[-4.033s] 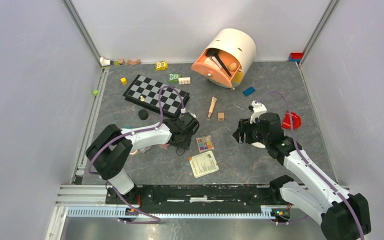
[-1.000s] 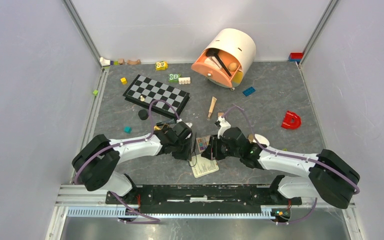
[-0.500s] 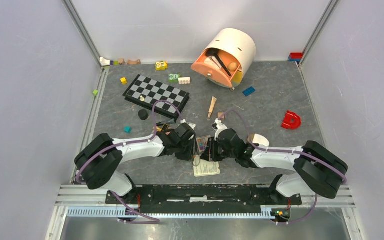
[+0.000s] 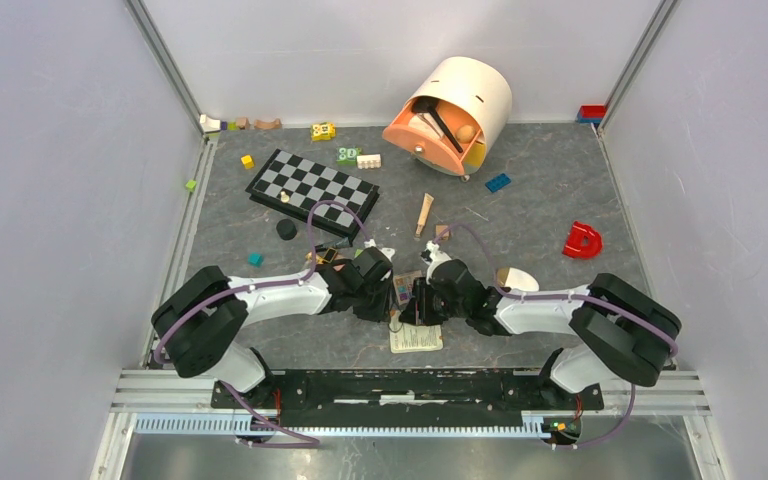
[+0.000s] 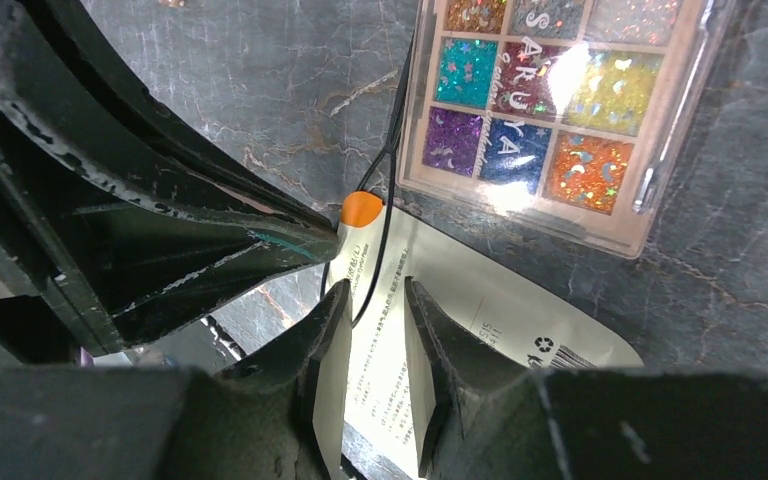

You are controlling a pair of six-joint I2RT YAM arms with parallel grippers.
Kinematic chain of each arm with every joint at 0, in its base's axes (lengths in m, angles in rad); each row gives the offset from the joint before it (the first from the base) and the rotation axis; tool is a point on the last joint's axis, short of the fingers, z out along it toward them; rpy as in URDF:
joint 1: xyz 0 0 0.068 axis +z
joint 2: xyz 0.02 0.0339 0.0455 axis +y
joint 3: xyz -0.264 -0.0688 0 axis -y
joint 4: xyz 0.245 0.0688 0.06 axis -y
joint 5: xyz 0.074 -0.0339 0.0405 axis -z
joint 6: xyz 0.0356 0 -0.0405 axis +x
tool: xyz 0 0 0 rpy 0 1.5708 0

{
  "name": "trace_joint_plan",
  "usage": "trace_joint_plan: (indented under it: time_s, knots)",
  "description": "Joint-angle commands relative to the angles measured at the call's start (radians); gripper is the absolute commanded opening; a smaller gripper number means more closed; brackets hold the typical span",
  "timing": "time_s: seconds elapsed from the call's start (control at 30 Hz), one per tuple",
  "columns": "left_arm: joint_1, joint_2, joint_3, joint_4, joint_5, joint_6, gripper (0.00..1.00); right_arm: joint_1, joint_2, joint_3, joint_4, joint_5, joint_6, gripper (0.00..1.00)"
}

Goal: Organize the makeup
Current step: Pick up the makeup tool from the center of the board.

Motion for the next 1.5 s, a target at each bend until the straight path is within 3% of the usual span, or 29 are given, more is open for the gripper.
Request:
trace_joint_plan:
  time_s: [0.0,0.17,0.47,0.63,1.0,1.17,1.47]
  knots:
    - [-0.014,0.047,-0.016,-0.048,-0.044,-0.006,0.13,0.007,0.032,0.002,0.061,-0.014,0.015,0.32]
    - [-0.016,0.049,-0.015,-0.048,-0.047,-0.011,0.13,0.007,0.063,0.012,0.096,-0.039,0.025,0.3]
    - [-0.017,0.011,-0.013,-0.074,-0.077,-0.023,0.13,0.007,0.042,0.017,0.092,-0.016,0.004,0.12]
    - [-0.017,-0.108,-0.001,-0.136,-0.168,-0.053,0.3,0.007,0.049,0.047,0.099,-0.04,-0.03,0.0]
    - [-0.011,-0.43,0.001,-0.254,-0.382,-0.116,0.42,0.009,0.048,0.145,0.103,-0.093,-0.112,0.0]
    - [-0.001,-0.502,0.016,-0.276,-0.433,-0.104,0.47,0.008,0.001,0.242,-0.057,-0.022,-0.255,0.0]
    - [0.011,-0.526,0.072,-0.331,-0.513,-0.037,0.57,-0.035,-0.097,0.504,-0.444,0.306,-0.559,0.0]
